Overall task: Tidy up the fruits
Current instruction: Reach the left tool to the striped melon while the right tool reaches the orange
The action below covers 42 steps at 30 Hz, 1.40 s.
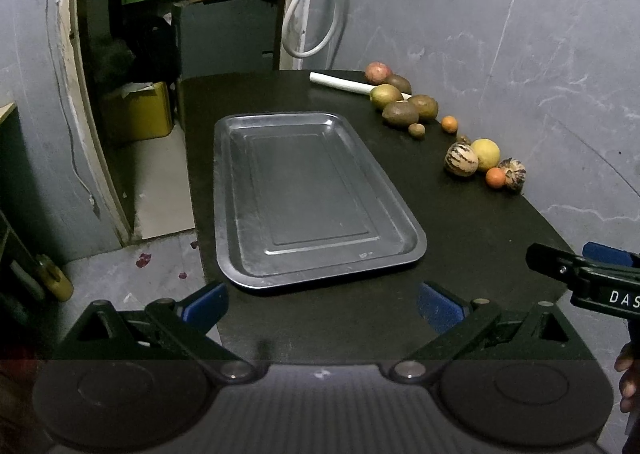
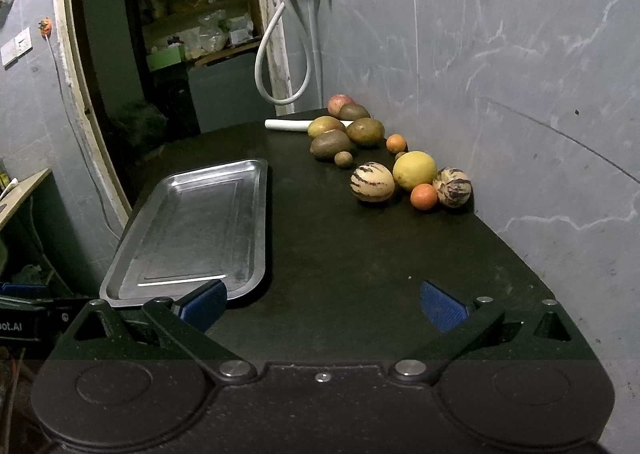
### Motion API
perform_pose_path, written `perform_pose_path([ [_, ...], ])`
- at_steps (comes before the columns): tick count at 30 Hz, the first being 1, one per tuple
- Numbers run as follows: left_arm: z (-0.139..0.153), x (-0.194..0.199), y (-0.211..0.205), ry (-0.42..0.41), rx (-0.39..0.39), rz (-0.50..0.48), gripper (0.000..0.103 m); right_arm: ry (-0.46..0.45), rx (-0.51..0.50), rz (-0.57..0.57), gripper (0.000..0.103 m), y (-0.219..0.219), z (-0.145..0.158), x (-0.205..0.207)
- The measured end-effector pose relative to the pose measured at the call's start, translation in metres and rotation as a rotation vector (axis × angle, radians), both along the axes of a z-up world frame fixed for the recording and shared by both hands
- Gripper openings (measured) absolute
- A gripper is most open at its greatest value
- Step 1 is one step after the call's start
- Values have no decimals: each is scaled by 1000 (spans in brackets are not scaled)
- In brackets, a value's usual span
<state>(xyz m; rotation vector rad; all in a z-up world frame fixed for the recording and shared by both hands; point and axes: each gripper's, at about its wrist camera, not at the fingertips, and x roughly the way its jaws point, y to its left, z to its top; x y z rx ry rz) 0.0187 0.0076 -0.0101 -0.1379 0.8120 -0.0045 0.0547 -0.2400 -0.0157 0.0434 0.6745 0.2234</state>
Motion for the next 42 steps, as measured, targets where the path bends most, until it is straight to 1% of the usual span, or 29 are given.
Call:
perform_pose_path([
  [2,-2,2,0,12,-4,-2,102,6,-3,-1,103,0,-1,1],
  [5,-8,8,-1,50,1,1,102,20,-12,-3,103,-1,-5,-1],
  [9,-16,20,-5,93,-14,-18,102,23,-49,-15,103,-6,-8,-5],
  [12,-21,36,-13,121,-27,-45,102,26,-65,-50,103,-15,-10,1],
  [16,-24,68,-27,143,-49,-84,102,47,-90,-72,103,-26,-19,15],
  [18,-25,89,-35,150,-59,-104,102,55,-104,-81,103,-31,-25,29],
  [20,-25,113,-44,150,-59,-122,102,69,-91,-95,102,-36,-31,45],
  [24,-22,165,-67,145,-21,-170,102,108,-34,-120,102,-46,-44,88],
  [27,-19,204,-88,130,9,-205,102,118,-15,-140,102,-49,-53,117],
  [29,-20,226,-99,125,13,-219,102,131,-14,-154,102,-50,-59,137],
  [35,-30,277,-132,138,-4,-276,102,155,-26,-177,90,-55,-73,177],
  [39,-42,295,-148,168,-1,-322,102,154,-17,-174,80,-55,-79,191],
  [42,-50,302,-157,178,1,-344,102,131,-16,-158,72,-55,-80,199],
])
